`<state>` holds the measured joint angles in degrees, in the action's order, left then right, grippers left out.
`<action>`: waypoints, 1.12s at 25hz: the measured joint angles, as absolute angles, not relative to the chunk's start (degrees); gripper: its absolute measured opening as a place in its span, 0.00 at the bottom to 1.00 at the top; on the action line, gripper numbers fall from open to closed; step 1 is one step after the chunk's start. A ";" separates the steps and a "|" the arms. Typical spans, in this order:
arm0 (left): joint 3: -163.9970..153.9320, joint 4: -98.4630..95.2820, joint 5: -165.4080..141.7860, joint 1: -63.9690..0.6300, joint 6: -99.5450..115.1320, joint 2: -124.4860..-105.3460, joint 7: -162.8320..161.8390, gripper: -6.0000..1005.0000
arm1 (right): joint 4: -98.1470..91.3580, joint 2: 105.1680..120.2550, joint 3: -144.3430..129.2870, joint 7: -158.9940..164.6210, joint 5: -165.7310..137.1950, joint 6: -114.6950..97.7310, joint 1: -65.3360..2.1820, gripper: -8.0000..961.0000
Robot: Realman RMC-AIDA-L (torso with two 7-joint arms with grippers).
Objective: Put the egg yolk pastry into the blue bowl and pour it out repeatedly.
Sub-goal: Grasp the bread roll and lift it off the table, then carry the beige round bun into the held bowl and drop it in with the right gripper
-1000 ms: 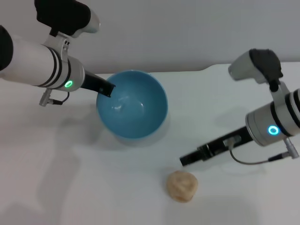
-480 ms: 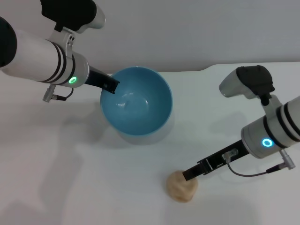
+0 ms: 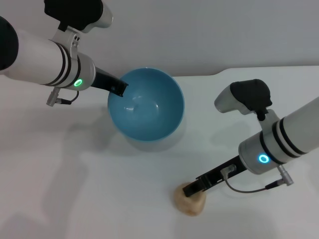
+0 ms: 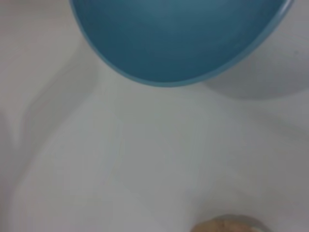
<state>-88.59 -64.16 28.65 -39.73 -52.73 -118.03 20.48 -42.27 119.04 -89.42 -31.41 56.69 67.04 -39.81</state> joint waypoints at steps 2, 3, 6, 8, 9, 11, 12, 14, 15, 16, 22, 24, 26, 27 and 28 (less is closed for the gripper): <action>-88.59 -64.16 28.65 -39.74 -52.69 -118.03 20.51 0.04 | -41.98 119.06 -89.90 -31.41 57.35 66.92 -39.95 0.36; -88.59 -64.17 28.65 -39.74 -52.68 -118.03 20.53 0.04 | -41.94 119.06 -89.91 -31.41 57.37 66.91 -39.97 0.35; -88.59 -64.17 28.65 -39.74 -52.63 -118.03 20.61 0.04 | -41.92 119.06 -90.35 -31.41 57.34 66.91 -39.99 0.33; -88.59 -64.16 28.65 -39.74 -52.62 -118.03 20.62 0.04 | -42.04 119.00 -90.66 -31.41 57.20 67.17 -39.99 0.31; -88.59 -64.16 28.65 -39.74 -52.62 -118.03 20.63 0.04 | -42.10 118.97 -90.71 -31.41 57.16 67.35 -39.99 0.31; -88.58 -64.16 28.65 -39.73 -52.62 -118.03 20.63 0.04 | -42.22 118.85 -90.74 -31.43 57.09 67.63 -39.99 0.29; -88.59 -64.16 28.65 -39.73 -52.63 -118.03 20.65 0.04 | -42.22 118.85 -90.74 -31.43 57.09 67.63 -39.99 0.28; -88.59 -64.16 28.65 -39.73 -52.71 -118.03 20.67 0.04 | -42.65 118.80 -90.76 -31.45 57.02 67.93 -39.84 0.26; -88.59 -64.16 28.65 -39.73 -52.78 -118.03 20.67 0.04 | -43.32 118.77 -90.76 -31.46 56.96 68.26 -39.60 0.26; -88.59 -64.16 28.65 -39.77 -52.87 -118.03 20.67 0.04 | -44.16 118.73 -90.71 -31.46 56.94 68.55 -39.33 0.25; -88.58 -64.16 28.65 -40.26 -53.93 -117.99 20.66 0.04 | -56.47 118.59 -88.73 -31.46 57.21 71.98 -34.76 0.20; -88.60 -64.18 28.66 -40.62 -54.66 -117.97 20.70 0.04 | -60.53 118.58 -86.68 -31.45 57.23 73.11 -33.48 0.18; -88.76 -64.18 28.66 -41.01 -55.43 -117.96 20.87 0.04 | -64.10 118.58 -84.15 -31.37 57.32 73.79 -32.80 0.16; -88.92 -64.18 28.65 -41.14 -55.64 -117.96 20.92 0.04 | -65.75 118.58 -82.84 -31.19 57.51 73.92 -32.62 0.15; -89.34 -64.17 28.66 -41.24 -55.85 -117.95 20.95 0.04 | -66.91 118.60 -81.70 -31.19 58.34 73.98 -32.50 0.14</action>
<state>-89.34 -64.17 28.66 -41.24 -55.85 -117.95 20.95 -66.91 118.60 -81.70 -31.19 58.34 73.98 -32.50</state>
